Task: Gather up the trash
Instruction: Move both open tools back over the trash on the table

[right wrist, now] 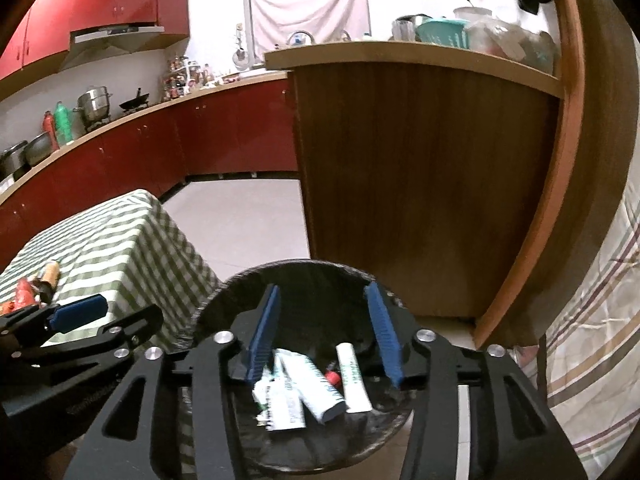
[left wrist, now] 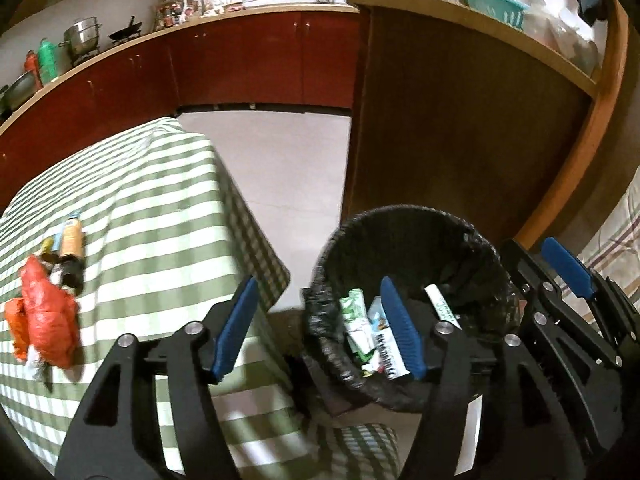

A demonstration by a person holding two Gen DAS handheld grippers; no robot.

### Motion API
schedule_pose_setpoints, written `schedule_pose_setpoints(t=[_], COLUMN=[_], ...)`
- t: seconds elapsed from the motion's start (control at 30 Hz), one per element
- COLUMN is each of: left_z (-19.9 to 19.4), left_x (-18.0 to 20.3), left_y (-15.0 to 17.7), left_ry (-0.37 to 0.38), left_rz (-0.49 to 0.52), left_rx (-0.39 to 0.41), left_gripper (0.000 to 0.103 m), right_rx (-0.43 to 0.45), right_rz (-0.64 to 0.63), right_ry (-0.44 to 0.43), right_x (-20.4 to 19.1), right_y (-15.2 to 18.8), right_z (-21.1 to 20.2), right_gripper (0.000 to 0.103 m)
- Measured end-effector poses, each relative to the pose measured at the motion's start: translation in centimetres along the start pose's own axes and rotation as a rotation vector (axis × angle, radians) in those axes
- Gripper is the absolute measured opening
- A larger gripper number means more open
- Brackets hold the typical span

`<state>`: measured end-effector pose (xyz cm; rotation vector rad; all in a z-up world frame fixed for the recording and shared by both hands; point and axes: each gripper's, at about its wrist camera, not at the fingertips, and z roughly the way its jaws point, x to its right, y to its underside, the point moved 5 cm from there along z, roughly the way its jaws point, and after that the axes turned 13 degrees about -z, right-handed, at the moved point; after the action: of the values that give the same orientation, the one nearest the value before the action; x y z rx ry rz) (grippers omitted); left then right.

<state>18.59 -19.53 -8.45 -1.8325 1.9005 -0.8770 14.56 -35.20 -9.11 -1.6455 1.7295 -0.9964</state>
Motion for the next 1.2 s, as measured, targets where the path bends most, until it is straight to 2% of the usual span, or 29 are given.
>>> schedule_pose_setpoints(t=[0.07, 0.23, 0.67, 0.73, 0.9, 1.2], left_z=[-0.9, -3.1, -10.1, -10.9, -11.8, -12.7], left_x=[-1.7, -6.6, -21.2, -23.7, -27.9, -32.7], left_y=[0.0, -0.2, 0.3, 0.7, 1.7, 2.2], left_ry=[-0.022, -0.084, -0.291, -0.339, -0.414, -0.441], left_rz=[-0.010, -0.050, -0.192, -0.207, -0.236, -0.301], left_rx=[0.015, 0.040, 0.122, 0.134, 0.134, 0.123], left_gripper=[0.065, 0.068, 0.072, 0.075, 0.076, 0.076], right_rx=[0.009, 0.042, 0.060, 0.059, 0.028, -0.013], right_rz=[-0.010, -0.041, -0.169, -0.183, -0.229, -0.314], right_ry=[-0.025, -0.061, -0.308, -0.334, -0.393, -0.429], right_x=[-1.1, -4.4, -18.0, -19.6, -23.7, -28.6], right_y=[-0.4, -1.2, -3.1, -3.1, -3.3, -3.8], right_z=[-0.3, -1.2, -2.8, -3.0, -2.6, -2.3], right_gripper=[0.059, 0.069, 0.071, 0.071, 0.071, 0.071])
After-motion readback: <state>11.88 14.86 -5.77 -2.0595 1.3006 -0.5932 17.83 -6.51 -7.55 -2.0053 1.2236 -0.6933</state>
